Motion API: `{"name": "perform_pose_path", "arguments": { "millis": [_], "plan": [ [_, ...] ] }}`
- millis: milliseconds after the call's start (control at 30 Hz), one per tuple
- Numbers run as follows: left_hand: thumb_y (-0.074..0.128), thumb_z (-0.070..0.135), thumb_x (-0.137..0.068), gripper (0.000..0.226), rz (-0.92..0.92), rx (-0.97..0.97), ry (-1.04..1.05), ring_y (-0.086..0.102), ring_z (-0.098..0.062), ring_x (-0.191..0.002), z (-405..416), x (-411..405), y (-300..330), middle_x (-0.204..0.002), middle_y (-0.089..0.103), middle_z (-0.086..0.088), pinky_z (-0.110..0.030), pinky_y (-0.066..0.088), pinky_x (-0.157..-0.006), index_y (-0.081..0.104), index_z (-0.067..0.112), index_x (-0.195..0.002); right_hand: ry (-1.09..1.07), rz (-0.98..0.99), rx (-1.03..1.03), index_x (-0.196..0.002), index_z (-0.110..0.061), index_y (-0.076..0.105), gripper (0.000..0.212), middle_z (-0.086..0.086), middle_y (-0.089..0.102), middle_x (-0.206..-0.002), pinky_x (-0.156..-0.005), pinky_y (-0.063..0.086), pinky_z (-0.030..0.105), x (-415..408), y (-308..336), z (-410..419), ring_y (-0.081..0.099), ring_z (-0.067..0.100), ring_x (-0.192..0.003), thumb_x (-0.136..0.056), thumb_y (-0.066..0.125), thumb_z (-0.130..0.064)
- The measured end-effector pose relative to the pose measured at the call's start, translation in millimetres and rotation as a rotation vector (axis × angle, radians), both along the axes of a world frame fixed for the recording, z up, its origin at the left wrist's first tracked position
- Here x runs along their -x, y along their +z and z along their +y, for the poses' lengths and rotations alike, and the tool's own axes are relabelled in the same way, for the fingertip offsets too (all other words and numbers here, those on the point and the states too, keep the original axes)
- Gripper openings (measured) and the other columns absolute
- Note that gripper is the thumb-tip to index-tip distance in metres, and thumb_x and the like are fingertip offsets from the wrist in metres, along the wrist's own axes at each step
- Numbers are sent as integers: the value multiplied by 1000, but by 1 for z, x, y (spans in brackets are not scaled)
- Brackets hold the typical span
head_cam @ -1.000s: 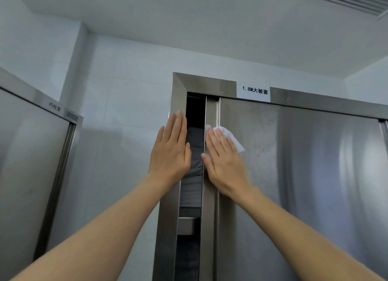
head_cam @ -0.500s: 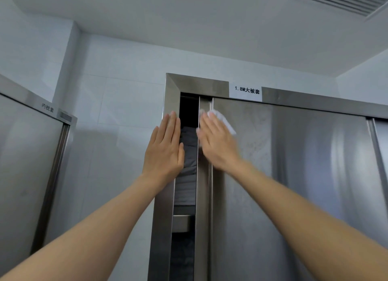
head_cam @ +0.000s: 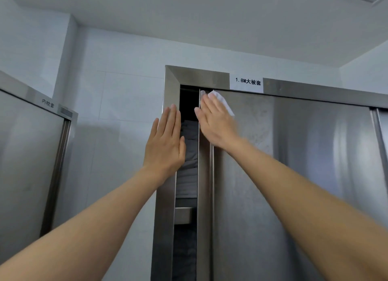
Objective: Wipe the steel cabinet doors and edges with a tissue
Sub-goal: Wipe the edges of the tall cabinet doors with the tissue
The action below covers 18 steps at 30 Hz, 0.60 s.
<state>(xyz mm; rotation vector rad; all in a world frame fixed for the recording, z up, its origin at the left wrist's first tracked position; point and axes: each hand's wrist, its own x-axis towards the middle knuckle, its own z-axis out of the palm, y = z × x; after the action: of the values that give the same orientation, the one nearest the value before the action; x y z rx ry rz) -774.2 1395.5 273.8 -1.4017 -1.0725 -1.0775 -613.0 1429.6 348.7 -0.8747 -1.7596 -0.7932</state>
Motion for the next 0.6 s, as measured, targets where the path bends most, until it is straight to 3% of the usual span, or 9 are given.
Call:
{"name": "perform_pose_path", "arguments": {
  "millis": [67, 233, 333, 400, 467, 533, 600],
  "plan": [
    [23, 30, -97, 66, -1, 1, -1, 1, -25, -153, -1, 0, 0, -165, 6, -12, -45, 13, -124, 12, 2, -157, 18, 14, -17, -156, -4, 23, 96, 6, 22, -164, -125, 5, 37, 1, -2, 3, 8, 18, -153, -91, -18, -63],
    [21, 31, -98, 67, -15, 0, -15, -1, -24, -153, 0, -2, 0, -166, 4, -12, -43, 10, -124, 9, 3, -157, 141, -74, -26, -158, -10, 14, 75, -1, 9, -165, -125, 1, 35, -10, -96, -9, -2, 10, -153, -99, 3, -56],
    [22, 30, -97, 67, -10, -3, -33, 1, -25, -153, 0, -2, 0, -166, 7, -12, -45, 14, -124, 12, 3, -157, 117, -24, -63, -155, -5, 27, 85, 6, 25, -162, -125, 9, 38, -7, -40, -6, 13, 18, -153, -99, -5, -60],
    [23, 29, -96, 67, -7, -4, -32, 1, -25, -153, -1, 0, 0, -166, 7, -11, -45, 14, -124, 11, 3, -157, 55, -6, -15, -153, -3, 29, 71, 7, 26, -162, -125, 0, 31, -6, 6, -6, 14, 19, -152, -105, 7, -50],
    [21, 30, -96, 67, -10, 0, -37, 0, -24, -153, -2, -1, 0, -166, 5, -11, -43, 12, -124, 10, 4, -157, 39, -14, -58, -152, 1, 31, 67, 10, 29, -161, -124, 1, 31, -5, 9, -3, 17, 22, -152, -106, 12, -45],
    [21, 29, -96, 67, -15, -5, -44, 1, -24, -153, -2, -2, 0, -166, 7, -11, -43, 13, -124, 11, 4, -157, 74, -39, -109, -153, -1, 28, 76, 10, 26, -162, -125, 8, 38, -6, -37, -7, 16, 22, -152, -104, 2, -52],
    [21, 30, -96, 68, -16, -6, -43, 2, -24, -153, -1, -2, 0, -166, 7, -11, -44, 14, -124, 11, 3, -157, 91, -72, -59, -157, -8, 16, 75, 3, 11, -165, -125, 3, 36, -8, -105, -11, 2, 14, -153, -101, -3, -55]
  ]
}}
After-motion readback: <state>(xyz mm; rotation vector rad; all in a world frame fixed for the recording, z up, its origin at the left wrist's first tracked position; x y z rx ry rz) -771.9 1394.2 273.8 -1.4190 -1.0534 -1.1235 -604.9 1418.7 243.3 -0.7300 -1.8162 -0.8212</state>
